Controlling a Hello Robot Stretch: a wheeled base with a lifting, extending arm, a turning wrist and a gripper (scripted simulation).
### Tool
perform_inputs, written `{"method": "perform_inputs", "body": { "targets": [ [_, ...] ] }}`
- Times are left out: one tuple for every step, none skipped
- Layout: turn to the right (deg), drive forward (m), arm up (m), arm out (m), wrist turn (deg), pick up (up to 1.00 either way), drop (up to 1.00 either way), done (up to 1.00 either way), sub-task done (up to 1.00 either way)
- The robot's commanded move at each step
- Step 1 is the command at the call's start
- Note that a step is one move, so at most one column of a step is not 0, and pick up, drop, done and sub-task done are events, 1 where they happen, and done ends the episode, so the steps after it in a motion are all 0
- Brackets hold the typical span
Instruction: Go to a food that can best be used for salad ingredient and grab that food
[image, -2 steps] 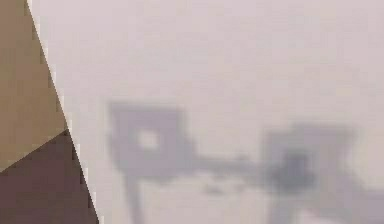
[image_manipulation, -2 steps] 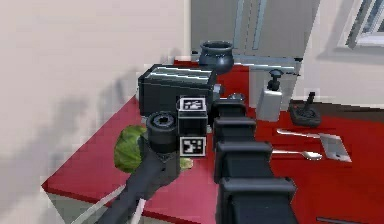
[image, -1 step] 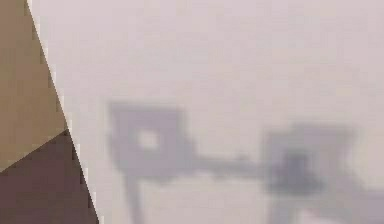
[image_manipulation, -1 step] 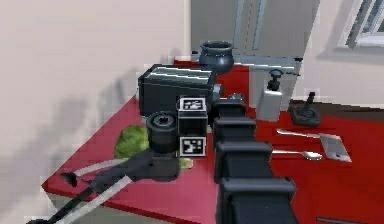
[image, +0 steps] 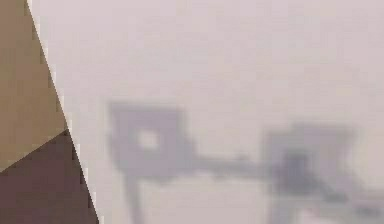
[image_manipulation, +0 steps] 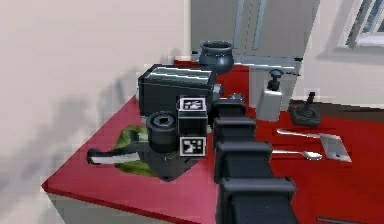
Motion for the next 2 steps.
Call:
{"method": "perform_inputs", "body": {
  "targets": [
    [0.0, 0.00, 0.00, 0.00, 27.0, 0.00, 0.00, 0.00, 0.00],
    [0.0, 0.00, -0.10, 0.00, 0.0, 0.00, 0.00, 0.00, 0.00]
  ]
}}
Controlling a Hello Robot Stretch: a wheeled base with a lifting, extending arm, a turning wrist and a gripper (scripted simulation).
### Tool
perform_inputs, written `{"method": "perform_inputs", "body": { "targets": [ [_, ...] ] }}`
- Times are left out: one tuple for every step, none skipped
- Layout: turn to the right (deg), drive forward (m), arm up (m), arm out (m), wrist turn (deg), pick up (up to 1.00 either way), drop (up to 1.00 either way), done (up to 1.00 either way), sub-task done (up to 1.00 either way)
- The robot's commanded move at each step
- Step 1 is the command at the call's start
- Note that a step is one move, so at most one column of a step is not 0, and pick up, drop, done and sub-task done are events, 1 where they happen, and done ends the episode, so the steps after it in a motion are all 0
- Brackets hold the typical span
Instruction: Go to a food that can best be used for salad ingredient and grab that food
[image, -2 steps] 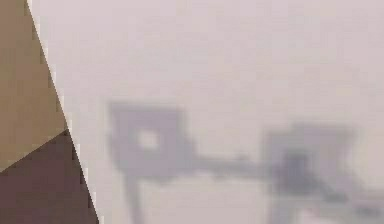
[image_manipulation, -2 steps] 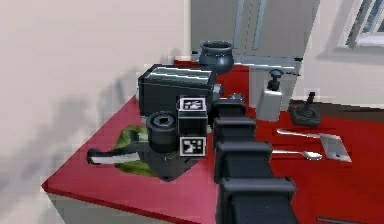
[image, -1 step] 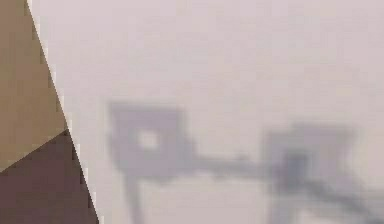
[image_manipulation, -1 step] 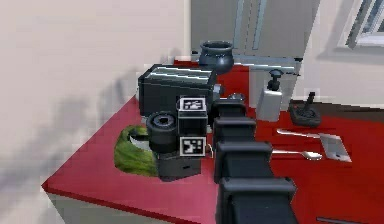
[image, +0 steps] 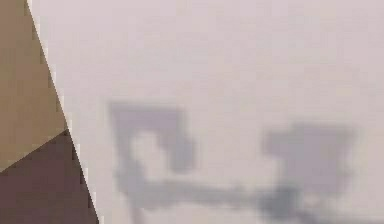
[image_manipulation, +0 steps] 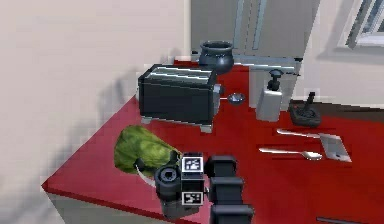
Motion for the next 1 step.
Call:
{"method": "perform_inputs", "body": {
  "targets": [
    [0.0, 0.00, 0.00, 0.00, 0.0, 1.00, 0.00, 0.00, 0.00]
  ]
}}
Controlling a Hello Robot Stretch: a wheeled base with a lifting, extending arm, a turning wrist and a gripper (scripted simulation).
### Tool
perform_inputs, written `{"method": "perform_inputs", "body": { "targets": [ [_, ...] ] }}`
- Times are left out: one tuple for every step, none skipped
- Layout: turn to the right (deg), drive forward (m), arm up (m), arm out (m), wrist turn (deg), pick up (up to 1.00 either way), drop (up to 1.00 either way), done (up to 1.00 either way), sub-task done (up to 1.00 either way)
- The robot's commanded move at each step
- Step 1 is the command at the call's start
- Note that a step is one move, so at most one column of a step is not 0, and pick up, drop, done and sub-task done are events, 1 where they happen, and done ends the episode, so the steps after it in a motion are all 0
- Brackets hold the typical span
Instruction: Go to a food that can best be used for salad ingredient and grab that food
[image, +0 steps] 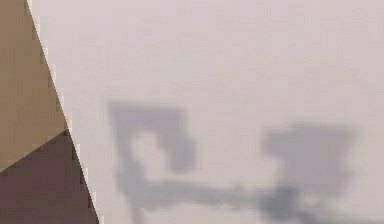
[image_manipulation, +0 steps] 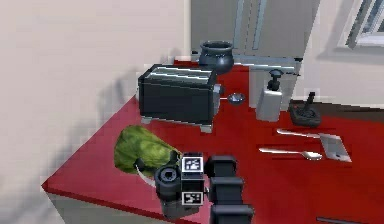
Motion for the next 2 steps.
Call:
{"method": "perform_inputs", "body": {
  "targets": [
    [0.0, 0.00, 0.10, 0.00, 0.0, 0.00, 0.00, 0.00, 0.00],
    [0.0, 0.00, 0.00, 0.00, 0.0, 0.00, 0.00, 1.00, 0.00]
  ]
}}
